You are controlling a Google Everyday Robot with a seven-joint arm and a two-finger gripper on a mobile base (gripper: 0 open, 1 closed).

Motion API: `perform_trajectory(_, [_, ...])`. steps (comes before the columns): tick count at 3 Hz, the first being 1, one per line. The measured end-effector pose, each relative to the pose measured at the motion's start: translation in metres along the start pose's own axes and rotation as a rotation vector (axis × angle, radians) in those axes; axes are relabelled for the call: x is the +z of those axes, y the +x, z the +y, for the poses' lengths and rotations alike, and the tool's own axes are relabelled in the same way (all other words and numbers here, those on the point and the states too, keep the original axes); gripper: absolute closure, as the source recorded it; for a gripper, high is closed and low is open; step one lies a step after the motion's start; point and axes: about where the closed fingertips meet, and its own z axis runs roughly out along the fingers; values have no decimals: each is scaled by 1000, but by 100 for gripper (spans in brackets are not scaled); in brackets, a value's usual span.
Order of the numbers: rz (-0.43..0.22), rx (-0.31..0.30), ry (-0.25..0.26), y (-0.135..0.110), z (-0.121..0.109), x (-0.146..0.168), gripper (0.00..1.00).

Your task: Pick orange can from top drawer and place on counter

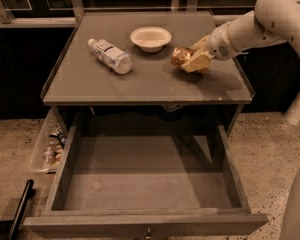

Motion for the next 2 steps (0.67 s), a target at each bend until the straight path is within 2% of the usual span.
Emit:
perform_trajectory(1, [0, 0, 0, 0, 0, 0, 12])
perform_trajectory(2, [0, 0, 0, 0, 0, 0, 0])
